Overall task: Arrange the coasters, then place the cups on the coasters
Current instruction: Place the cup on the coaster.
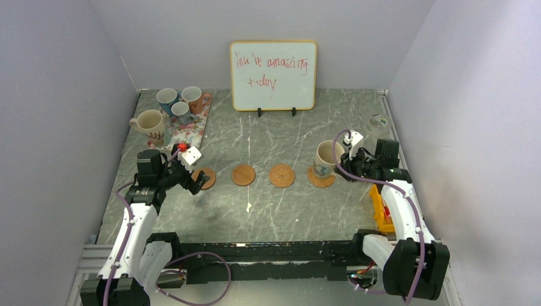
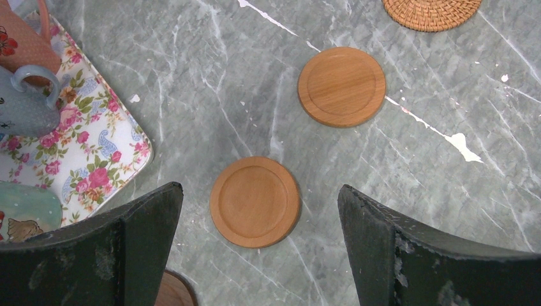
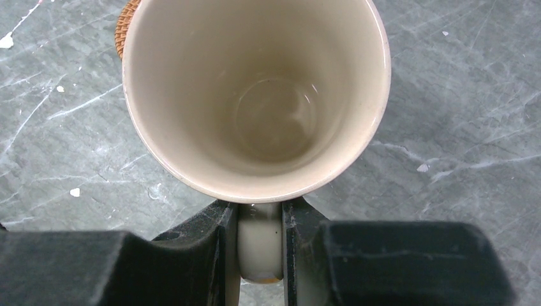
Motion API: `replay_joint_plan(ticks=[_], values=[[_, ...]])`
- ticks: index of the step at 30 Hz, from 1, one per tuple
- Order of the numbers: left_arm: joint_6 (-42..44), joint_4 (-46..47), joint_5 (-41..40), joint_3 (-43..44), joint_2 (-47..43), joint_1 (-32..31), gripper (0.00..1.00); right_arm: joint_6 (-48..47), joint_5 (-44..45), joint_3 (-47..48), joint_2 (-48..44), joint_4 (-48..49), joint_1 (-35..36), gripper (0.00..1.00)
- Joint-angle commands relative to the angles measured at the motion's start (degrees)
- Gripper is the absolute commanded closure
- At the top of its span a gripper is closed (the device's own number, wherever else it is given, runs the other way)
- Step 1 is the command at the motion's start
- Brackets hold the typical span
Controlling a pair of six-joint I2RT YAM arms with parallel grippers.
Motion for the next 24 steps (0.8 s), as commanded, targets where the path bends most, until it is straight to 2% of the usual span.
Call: replay_joint_plan(ticks=[1,24], values=[[0.83,-0.09,2.02,-0.42,-0.65,0.24,0.04,-1.46,-4.5,1.3,-1.02,3.74,-0.32,1.0],[0.87,-0.11,1.93,-0.42,-0.75,0.24,0.04,-1.73,-2.62,1.44,1.12,3.2,0.22,1.0]])
